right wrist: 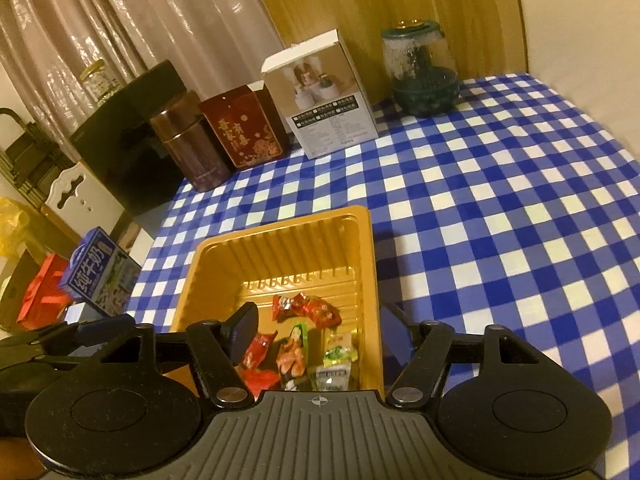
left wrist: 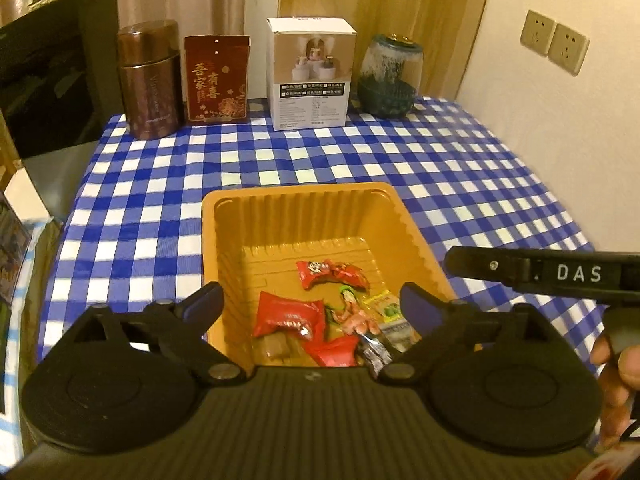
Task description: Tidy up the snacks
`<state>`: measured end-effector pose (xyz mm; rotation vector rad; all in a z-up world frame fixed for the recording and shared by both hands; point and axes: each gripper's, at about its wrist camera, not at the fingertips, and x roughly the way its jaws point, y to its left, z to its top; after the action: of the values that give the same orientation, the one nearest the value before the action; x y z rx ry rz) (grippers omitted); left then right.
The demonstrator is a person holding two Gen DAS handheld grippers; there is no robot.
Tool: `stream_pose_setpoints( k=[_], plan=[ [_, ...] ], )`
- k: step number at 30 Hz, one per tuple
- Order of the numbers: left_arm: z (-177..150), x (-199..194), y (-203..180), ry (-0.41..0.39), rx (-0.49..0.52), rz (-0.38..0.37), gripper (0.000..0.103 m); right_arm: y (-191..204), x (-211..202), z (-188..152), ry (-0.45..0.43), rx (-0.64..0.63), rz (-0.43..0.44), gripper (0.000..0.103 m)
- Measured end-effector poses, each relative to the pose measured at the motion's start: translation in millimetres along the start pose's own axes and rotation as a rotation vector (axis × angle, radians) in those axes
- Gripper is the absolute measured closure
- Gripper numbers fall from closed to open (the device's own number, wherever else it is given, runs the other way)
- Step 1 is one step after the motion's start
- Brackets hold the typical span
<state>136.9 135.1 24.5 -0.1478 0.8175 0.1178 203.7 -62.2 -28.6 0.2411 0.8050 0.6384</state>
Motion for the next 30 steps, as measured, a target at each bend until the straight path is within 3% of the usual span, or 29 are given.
stream_pose_setpoints(
  k=[7, 18, 30],
  plan=[
    [-20, -32, -7, -0.017, -0.011, 0.018, 0.0, 5, -30, -15, -0.007, 0.012, 0.008, 0.031],
    [-57, -78, -26, -0.049, -0.032, 0.044, 0.0, 4, -82, -44, -0.053, -0.018, -0.038, 0.031],
    [-98, -114, -54, -0.052, -0.05, 0.057, 0.0, -7, -127, -104, -0.017, -0.08, -0.093, 0.031]
  ],
)
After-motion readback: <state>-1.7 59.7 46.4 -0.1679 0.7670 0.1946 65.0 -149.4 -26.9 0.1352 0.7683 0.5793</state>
